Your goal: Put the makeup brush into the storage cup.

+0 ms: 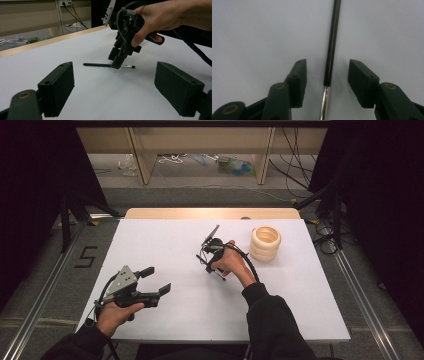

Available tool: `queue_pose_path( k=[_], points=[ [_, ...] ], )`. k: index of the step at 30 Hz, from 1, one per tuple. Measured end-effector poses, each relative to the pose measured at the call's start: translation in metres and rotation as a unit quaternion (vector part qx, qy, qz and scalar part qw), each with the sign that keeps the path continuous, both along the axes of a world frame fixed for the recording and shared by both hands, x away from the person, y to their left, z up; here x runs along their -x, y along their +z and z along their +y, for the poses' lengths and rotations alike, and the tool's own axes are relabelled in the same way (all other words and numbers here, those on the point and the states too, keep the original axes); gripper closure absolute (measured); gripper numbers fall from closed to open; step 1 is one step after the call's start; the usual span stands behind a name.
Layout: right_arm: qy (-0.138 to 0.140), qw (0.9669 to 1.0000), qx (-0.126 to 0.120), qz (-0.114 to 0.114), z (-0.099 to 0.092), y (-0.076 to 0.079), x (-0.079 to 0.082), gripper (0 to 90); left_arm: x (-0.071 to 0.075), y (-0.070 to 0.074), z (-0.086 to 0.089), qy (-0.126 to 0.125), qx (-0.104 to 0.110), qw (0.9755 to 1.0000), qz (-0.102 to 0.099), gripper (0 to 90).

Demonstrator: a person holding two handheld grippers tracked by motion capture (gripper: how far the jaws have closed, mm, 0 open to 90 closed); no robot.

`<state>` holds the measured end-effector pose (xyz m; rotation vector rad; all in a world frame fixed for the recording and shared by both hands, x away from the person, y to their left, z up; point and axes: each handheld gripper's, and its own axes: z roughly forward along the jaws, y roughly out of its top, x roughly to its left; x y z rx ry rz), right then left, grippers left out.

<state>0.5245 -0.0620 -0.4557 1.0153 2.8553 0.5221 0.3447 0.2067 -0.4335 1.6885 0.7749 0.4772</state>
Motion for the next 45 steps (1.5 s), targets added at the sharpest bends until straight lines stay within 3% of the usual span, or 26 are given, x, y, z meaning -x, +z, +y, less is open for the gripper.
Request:
queue_pose_path(
  k=[20,30,45],
  points=[
    [-0.003,0.9998,0.01,0.015,0.0005,-0.0033,-0.0021,63.8,0.0004,0.0009,0.0003,0.001,-0.005,1.0,-0.001,16.1],
    [0.003,0.9998,0.014,0.011,0.0026,-0.0039,-0.0022,67.0,0.0003,0.0008,0.0001,-0.001,-0.006,1.0,-0.001,16.1],
    [-0.001,0.9991,0.041,0.001,0.0077,-0.003,-0.0002,74.2,0.0001,0.0014,0.0009,-0.003,-0.01,0.9999,-0.005,16.1]
  ],
)
